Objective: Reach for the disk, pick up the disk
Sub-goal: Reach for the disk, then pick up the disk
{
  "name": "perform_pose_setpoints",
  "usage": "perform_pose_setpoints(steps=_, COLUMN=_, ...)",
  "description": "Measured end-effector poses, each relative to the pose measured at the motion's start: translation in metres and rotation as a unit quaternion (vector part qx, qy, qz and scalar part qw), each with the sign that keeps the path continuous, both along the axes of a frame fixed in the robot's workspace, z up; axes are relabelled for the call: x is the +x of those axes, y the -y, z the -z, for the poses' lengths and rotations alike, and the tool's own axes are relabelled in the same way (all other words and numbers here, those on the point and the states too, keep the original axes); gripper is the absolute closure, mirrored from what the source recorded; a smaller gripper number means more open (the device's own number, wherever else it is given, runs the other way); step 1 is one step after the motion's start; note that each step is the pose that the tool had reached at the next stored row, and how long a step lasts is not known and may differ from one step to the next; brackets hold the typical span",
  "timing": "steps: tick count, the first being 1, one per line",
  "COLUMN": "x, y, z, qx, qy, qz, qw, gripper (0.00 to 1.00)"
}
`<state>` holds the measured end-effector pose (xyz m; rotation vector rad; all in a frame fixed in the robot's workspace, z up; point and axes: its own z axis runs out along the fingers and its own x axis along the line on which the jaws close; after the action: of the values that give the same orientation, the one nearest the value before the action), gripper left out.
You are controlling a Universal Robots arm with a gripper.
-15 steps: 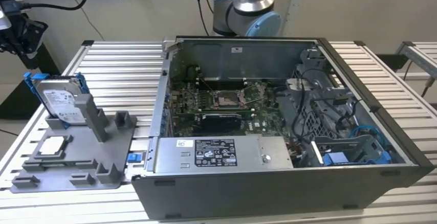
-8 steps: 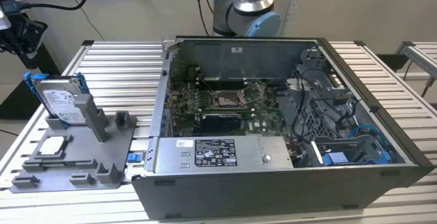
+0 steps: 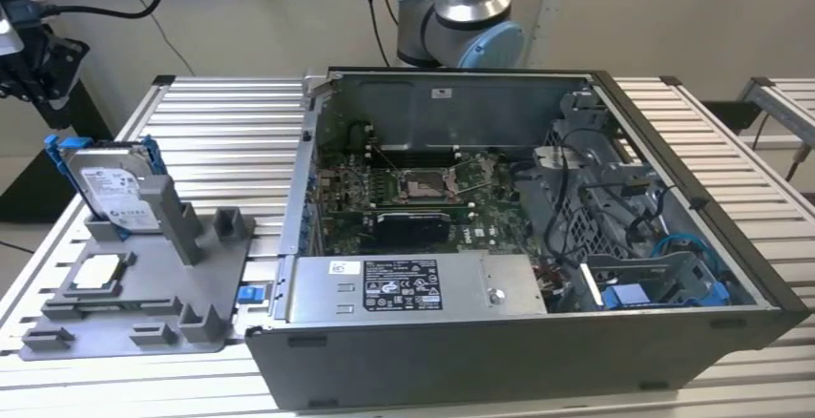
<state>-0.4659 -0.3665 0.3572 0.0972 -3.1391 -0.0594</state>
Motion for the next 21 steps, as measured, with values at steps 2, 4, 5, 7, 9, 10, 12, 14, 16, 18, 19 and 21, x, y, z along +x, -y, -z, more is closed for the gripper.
perform_pose_setpoints(steps=2, x=0.0, y=0.0, z=0.0, qx=0.0, qy=0.0, qz=-0.005, qw=1.0, gripper=1.0)
perform_pose_setpoints(steps=4, x=0.0001, y=0.0, z=0.0, qx=0.0, qy=0.0, qz=-0.006, qw=1.0, gripper=1.0)
perform_pose_setpoints(steps=5, x=0.0, y=0.0, z=0.0, qx=0.0, qy=0.0, qz=-0.006, qw=1.0, gripper=1.0)
perform_pose_setpoints(steps=7, x=0.0001, y=0.0, z=0.0, qx=0.0, qy=0.0, qz=-0.006, qw=1.0, gripper=1.0)
perform_pose_setpoints(steps=9, x=0.0001, y=0.0, z=0.0, qx=0.0, qy=0.0, qz=-0.006, qw=1.0, gripper=1.0)
perform_pose_setpoints(steps=10, x=0.0, y=0.0, z=0.0, qx=0.0, qy=0.0, qz=-0.006, qw=1.0, gripper=1.0)
perform_pose_setpoints(steps=12, x=0.0, y=0.0, z=0.0, qx=0.0, qy=0.0, qz=-0.008, qw=1.0, gripper=1.0)
perform_pose_setpoints(steps=14, x=0.0001, y=0.0, z=0.0, qx=-0.0001, qy=0.0, qz=-0.015, qw=0.9999, gripper=1.0)
perform_pose_setpoints(steps=16, x=0.0001, y=0.0, z=0.0, qx=-0.0002, qy=0.0, qz=-0.026, qw=0.9997, gripper=1.0)
perform_pose_setpoints(steps=18, x=0.0001, y=0.0001, z=0.0, qx=-0.0006, qy=0.0, qz=-0.037, qw=0.9993, gripper=1.0)
perform_pose_setpoints(steps=19, x=0.0001, y=0.0001, z=0.0, qx=-0.0008, qy=0.0, qz=-0.043, qw=0.9991, gripper=1.0)
perform_pose_setpoints(steps=21, x=0.0, y=0.0, z=0.0, qx=-0.0011, qy=0.0, qz=-0.059, qw=0.9983, gripper=1.0)
